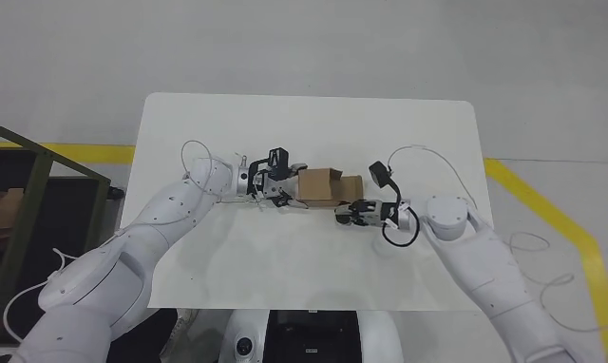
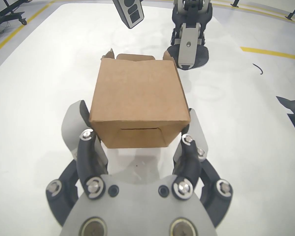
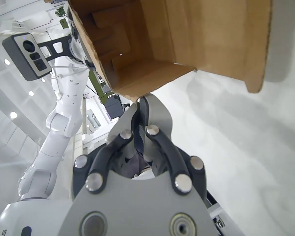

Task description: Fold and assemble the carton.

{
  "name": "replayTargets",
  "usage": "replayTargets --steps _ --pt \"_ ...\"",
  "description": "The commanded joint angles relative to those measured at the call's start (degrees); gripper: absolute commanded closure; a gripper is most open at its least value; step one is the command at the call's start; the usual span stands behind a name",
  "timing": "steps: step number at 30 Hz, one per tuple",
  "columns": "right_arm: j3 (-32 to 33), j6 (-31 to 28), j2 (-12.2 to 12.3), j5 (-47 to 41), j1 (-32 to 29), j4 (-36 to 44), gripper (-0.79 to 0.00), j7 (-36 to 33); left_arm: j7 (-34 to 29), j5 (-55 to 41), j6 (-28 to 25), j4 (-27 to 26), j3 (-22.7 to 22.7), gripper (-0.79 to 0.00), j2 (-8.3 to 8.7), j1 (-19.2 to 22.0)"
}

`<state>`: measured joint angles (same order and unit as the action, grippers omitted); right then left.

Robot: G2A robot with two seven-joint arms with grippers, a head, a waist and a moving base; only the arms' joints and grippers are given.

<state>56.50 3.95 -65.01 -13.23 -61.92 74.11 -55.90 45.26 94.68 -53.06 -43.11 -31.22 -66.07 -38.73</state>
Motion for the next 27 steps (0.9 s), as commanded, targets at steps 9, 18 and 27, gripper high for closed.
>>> replayTargets --steps 9,18,27 --pt "-0.7 1.4 -0.2 1.2 0.4 0.2 0.0 1.0 0.0 0.0 -0.2 0.0 -0.4 -0.597 -0.01 -0.2" --pt "1.8 5.0 0.8 3.7 -1.8 3.1 0.0 3.0 -0.2 -0.8 -0.2 0.0 -1.1 -0.529 -0.07 -0.5" --pt "3.8 1.4 0.7 0.6 -2.4 2.7 0.0 7.0 -0.6 -0.8 -0.6 -0.4 -1.4 -0.514 -0.05 -0.7"
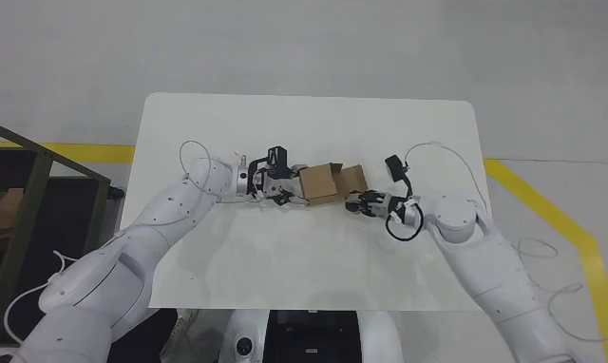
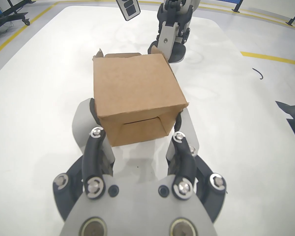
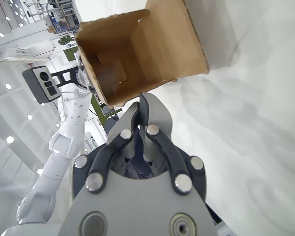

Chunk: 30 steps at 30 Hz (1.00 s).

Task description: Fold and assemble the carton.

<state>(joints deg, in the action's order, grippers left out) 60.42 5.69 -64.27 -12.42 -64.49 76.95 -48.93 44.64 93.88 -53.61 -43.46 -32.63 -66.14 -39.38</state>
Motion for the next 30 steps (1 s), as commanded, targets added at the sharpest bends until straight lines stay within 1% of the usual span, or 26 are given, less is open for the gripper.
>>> replayTargets --steps 1,13,17,21,23,27,30 --pt "-0.2 -0.6 -0.1 -0.4 0.4 -0.6 0.0 0.0 -0.1 0.1 -0.1 -0.1 -0.1 -0.523 0.04 0.0" --pt "-3.2 -3.5 -1.4 0.4 4.5 -5.9 0.0 -0.1 -0.4 1.0 -0.8 -1.6 -0.3 -0.514 0.21 -0.3" --pt "-3.3 -5.7 -1.7 0.1 5.5 -7.7 0.0 0.3 -0.5 1.2 -0.9 -1.7 -0.4 -0.514 0.22 -0.4" --pt "-3.6 -7.4 -1.9 -0.7 6.2 -8.9 0.0 -1.1 -0.4 1.4 -1.1 -1.9 -0.4 -0.526 0.23 -0.5" --pt "-4.4 -8.6 -2.2 -1.3 6.9 -9.7 0.0 -2.8 -0.2 1.5 -1.1 -2.0 -0.4 -0.533 0.22 -0.6" --pt "-6.1 -10.2 -2.9 -2.2 8.0 -11.4 0.0 -5.1 0.0 1.7 -1.3 -2.0 -0.3 -0.576 0.22 -0.6" --pt "-6.9 -10.8 -3.3 -2.7 8.5 -12.6 0.0 -5.4 0.1 1.8 -1.3 -1.9 -0.3 -0.634 0.19 -0.6"
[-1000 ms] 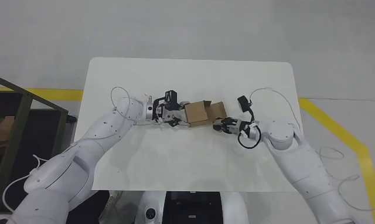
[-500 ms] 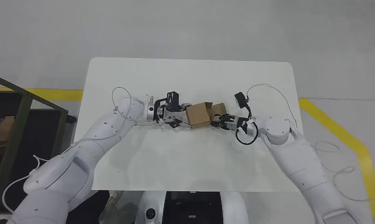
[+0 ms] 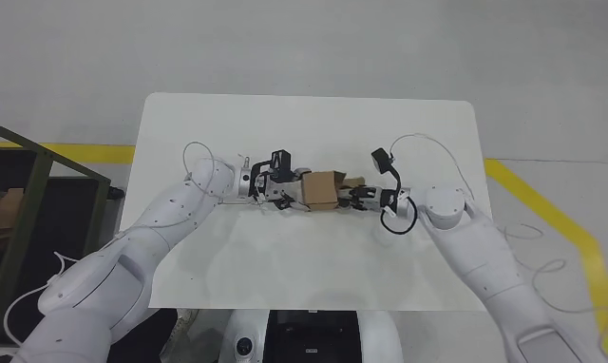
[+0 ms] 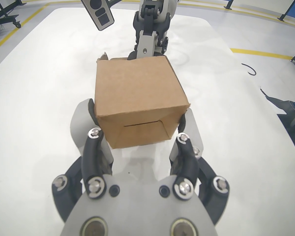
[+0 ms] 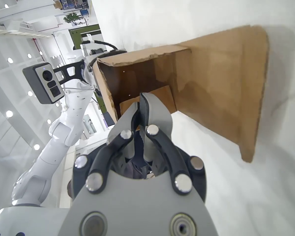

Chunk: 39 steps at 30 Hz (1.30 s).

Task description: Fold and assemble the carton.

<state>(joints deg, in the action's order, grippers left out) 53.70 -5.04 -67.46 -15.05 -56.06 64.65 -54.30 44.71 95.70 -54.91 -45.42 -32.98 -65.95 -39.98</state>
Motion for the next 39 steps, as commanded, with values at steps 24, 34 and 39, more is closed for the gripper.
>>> replayTargets --steps 24,34,39 --pt "-3.4 -2.0 -2.5 -2.6 2.8 -5.7 0.0 -0.7 0.2 0.2 -0.2 1.1 0.3 -0.545 -0.62 0.2" --pt "-3.2 -4.3 -3.0 -4.6 3.2 -8.0 0.0 -2.4 0.1 0.2 -0.2 1.5 0.4 -0.597 -0.86 0.3" --pt "-0.2 -5.8 -2.1 -4.9 2.5 -8.8 0.0 -1.9 0.2 0.3 -0.3 1.6 0.4 -0.606 -0.89 0.3"
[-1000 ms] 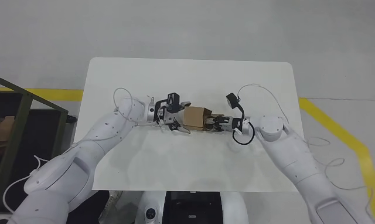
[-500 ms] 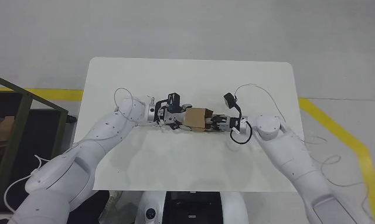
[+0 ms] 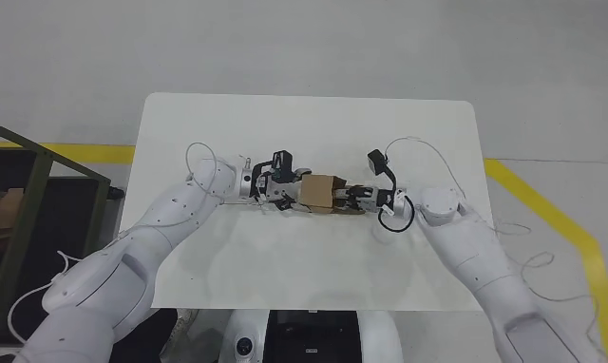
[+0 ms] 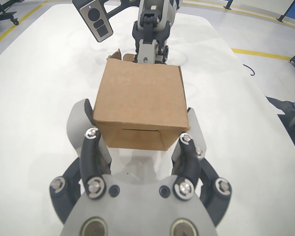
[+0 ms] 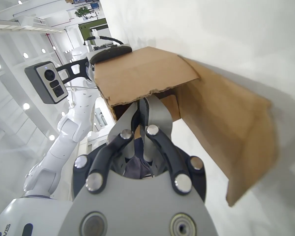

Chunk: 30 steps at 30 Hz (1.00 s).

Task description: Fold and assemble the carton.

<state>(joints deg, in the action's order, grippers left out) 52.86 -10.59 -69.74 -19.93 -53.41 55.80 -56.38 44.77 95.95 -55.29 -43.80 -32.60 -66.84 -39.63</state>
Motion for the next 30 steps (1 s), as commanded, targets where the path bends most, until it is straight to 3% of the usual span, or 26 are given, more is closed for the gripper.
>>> replayTargets --steps 1,9,18,30 --pt "2.0 -0.6 0.6 0.1 -0.7 0.4 0.0 0.8 0.1 0.1 0.2 0.0 -0.1 -0.603 0.02 0.0" --pt "7.1 1.3 2.5 2.9 -2.9 5.7 0.0 4.5 0.6 0.6 0.1 -0.6 -0.1 -0.588 0.13 -0.2" --pt "2.3 4.7 0.9 6.0 1.2 2.9 0.0 4.1 1.0 0.7 0.2 -0.8 -0.4 -0.57 0.32 -0.3" --pt "-1.7 6.1 -1.0 4.0 1.2 1.5 0.0 2.9 0.6 0.4 0.4 -1.2 -0.7 -0.557 0.36 -0.6"
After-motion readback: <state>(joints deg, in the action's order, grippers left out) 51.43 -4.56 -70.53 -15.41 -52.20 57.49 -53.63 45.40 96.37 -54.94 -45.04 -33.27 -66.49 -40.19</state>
